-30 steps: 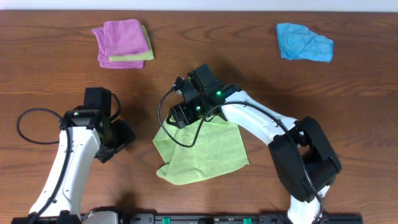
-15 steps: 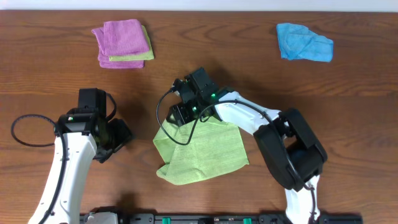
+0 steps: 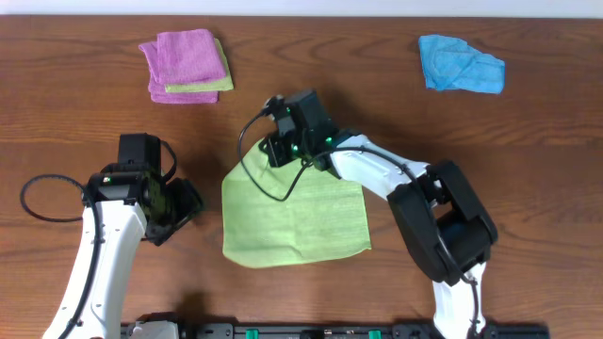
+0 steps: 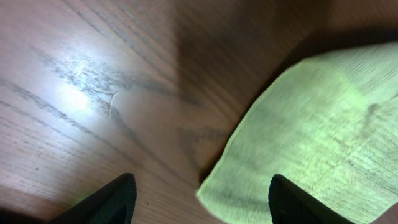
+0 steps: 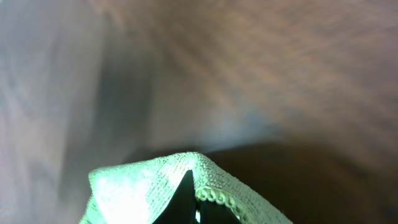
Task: Fold the cloth
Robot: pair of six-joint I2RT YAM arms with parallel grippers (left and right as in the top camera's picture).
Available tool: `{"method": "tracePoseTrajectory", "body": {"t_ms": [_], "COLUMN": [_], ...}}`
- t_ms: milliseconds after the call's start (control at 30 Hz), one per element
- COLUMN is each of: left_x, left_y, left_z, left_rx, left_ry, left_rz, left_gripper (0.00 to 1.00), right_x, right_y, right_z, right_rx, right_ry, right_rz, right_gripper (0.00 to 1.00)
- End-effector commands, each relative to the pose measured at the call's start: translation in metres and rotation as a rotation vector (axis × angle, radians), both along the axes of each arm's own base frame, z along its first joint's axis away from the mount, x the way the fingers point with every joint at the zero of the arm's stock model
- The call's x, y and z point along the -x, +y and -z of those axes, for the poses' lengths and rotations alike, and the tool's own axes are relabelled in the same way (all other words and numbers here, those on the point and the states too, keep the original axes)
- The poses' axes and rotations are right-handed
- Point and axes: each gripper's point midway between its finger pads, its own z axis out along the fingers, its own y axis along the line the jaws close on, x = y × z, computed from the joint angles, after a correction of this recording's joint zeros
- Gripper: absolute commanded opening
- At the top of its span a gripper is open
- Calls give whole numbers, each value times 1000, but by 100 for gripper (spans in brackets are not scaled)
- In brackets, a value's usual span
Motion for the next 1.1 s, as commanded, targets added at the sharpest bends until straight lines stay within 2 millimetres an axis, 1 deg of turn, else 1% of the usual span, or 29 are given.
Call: {"method": "tracePoseTrajectory", "body": {"t_ms": [0,100,233,267,300,333,400,433,567,633,700,767,900,933,1000,1067], "left_x": [-7,-12,-15,-15,-15,-15,-15,-15,-16,-16,-16,-15,-16,-16,-18,-18], "left_y": [-2,-7,-8,-8,-8,-8,-8,-8,-8,-8,-8,-8,-8,-8,-8,-8], "left_z": [-7,-9,-10,-10,-10,-10,-10,-10,-10,-10,-10,-10,-10,-10,-10,-10], "left_rx": [21,49,58,58,58,58,58,58,58,57,57,57,57,57,57,57], "left_ry": [-38,-62,-74,-74,-74,-74,-74,-74,-75,-75,-75,-74,-76,-78,-84,-83], "left_rz": [7,11,10,10,10,10,10,10,10,11,11,11,11,11,11,11], "left_gripper": [70,70,71,71,73,73,73,73,73,73,73,73,73,73,73,73], "right_x": [-37,-56,-72,-75,-78,-81,-87,-91,-99,-101,-98,-87,-71,-68,-64,-62], "right_y": [-12,-18,-24,-25,-24,-22,-18,-15,-10,-9,-6,-3,0,3,8,12], "right_z": [-12,-20,-18,-17,-17,-20,-31,-39,-56,-60,-59,-51,-28,-26,-11,0], "right_rx": [27,32,48,46,38,21,-27,-55,-103,-113,-120,-121,-74,-76,-82,-96], "right_ry": [-97,-167,-206,-213,-223,-233,-257,-273,-285,-287,-266,-199,-117,-110,-68,-32], "right_rz": [103,152,188,195,197,207,226,236,262,266,250,217,193,181,180,180], "right_gripper": [1,1,2,21,36,44,52,59,64,64,64,64,67,68,68,68]}}
